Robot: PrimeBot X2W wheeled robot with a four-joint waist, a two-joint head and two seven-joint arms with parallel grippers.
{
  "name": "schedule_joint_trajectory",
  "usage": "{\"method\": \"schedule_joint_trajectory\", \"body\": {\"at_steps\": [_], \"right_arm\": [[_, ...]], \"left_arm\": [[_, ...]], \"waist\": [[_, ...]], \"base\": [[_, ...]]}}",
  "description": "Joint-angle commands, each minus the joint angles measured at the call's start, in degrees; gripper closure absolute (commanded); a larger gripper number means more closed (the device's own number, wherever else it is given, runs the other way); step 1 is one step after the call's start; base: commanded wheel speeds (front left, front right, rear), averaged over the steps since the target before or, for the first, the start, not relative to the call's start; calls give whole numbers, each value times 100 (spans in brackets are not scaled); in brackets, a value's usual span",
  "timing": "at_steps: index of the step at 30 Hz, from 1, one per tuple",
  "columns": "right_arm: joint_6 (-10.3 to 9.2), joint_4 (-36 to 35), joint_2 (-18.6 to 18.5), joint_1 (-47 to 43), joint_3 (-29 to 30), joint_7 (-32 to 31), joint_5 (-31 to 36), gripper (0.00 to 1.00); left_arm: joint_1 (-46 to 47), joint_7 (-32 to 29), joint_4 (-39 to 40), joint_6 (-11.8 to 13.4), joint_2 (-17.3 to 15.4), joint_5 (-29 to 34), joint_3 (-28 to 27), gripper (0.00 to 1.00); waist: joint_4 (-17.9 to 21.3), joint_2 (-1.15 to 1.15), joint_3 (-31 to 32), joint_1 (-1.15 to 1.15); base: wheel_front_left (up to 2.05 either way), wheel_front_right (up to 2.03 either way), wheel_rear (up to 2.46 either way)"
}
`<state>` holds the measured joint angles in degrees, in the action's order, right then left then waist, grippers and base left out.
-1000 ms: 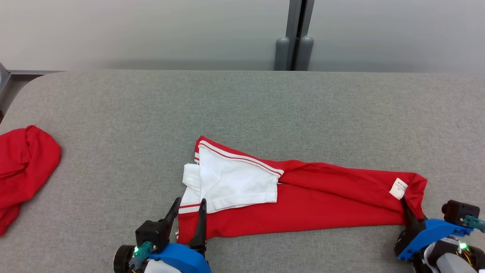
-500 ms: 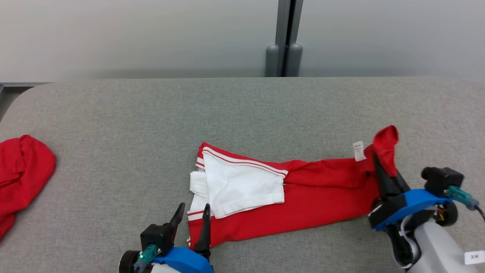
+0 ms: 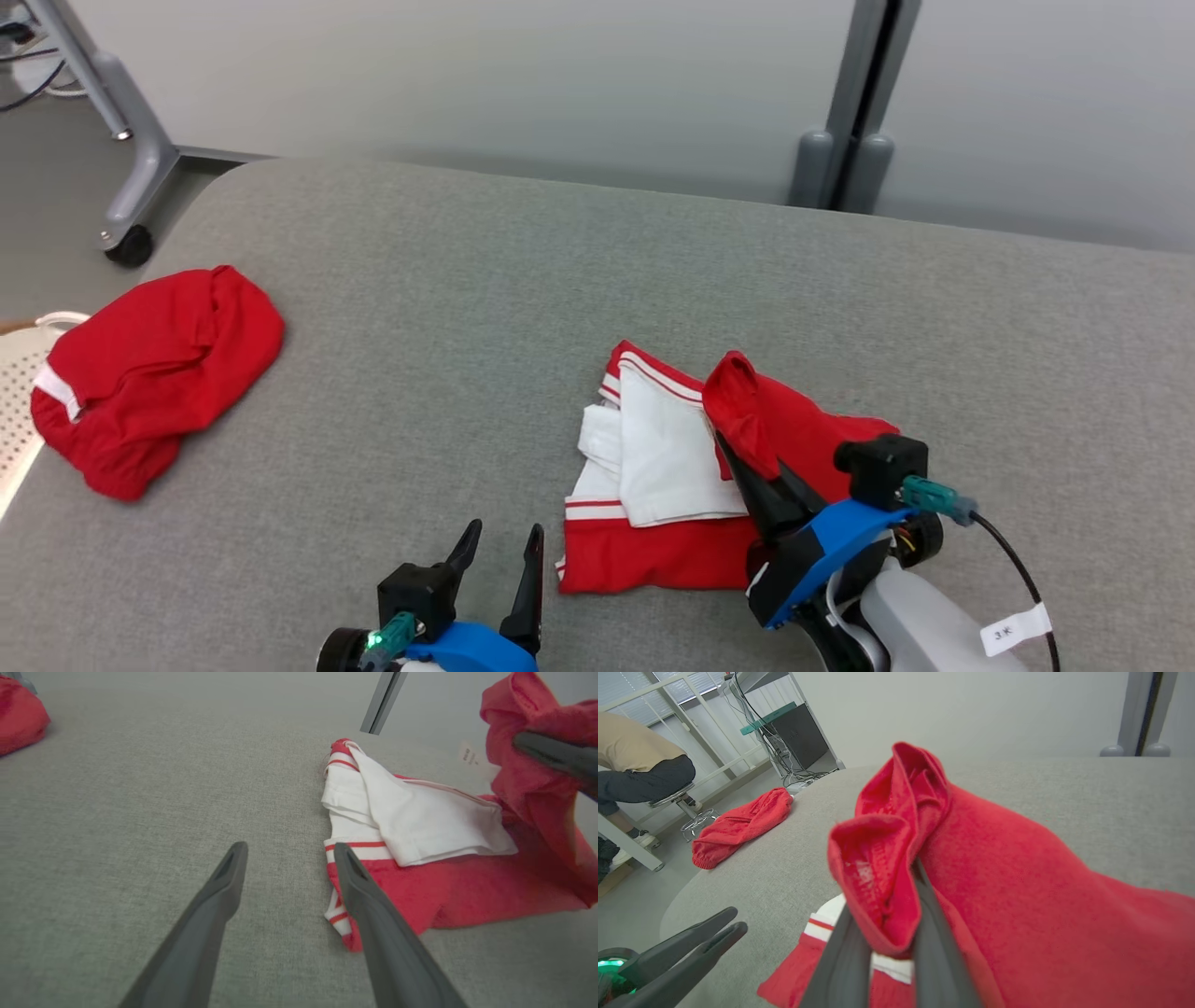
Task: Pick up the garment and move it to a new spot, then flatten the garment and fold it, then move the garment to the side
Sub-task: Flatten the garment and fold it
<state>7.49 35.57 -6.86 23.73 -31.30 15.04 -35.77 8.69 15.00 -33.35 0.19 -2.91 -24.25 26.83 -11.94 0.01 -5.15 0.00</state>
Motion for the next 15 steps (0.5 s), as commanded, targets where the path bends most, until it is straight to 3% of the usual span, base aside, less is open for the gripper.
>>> {"method": "schedule_joint_trajectory", "body": {"at_steps": [1, 3, 4, 5, 10, 15], "right_arm": [[2, 108, 65, 102, -39, 18, 18, 100], [2, 291, 173, 189, -171, 18, -56, 100], [1, 373, 200, 256, -219, 18, -85, 77], [2, 386, 280, 338, -386, 19, -270, 0], [1, 233, 283, 397, -294, 18, -411, 0], [1, -10, 57, 109, 469, 18, -3, 0]], "left_arm": [[90, 26, -16, 42, 4, -45, 49, 0], [97, 26, -48, 61, 5, -125, 103, 0], [113, 26, -71, 74, 4, -132, 133, 0], [155, 26, -81, 118, 3, -167, 150, 0], [195, 26, -66, 261, 3, -123, 34, 0], [145, 25, 100, 394, 3, 95, -211, 0]], "waist": [[-162, -1, -94, 0], [-271, -1, -100, 0], [-303, -1, -101, 0], [-326, -1, -100, 0], [-153, -1, -28, 0], [221, -1, 73, 0]], "base": [[0, 0, 0], [0, 0, 0], [0, 0, 0], [0, 0, 0], [0, 0, 0], [0, 0, 0]]}}
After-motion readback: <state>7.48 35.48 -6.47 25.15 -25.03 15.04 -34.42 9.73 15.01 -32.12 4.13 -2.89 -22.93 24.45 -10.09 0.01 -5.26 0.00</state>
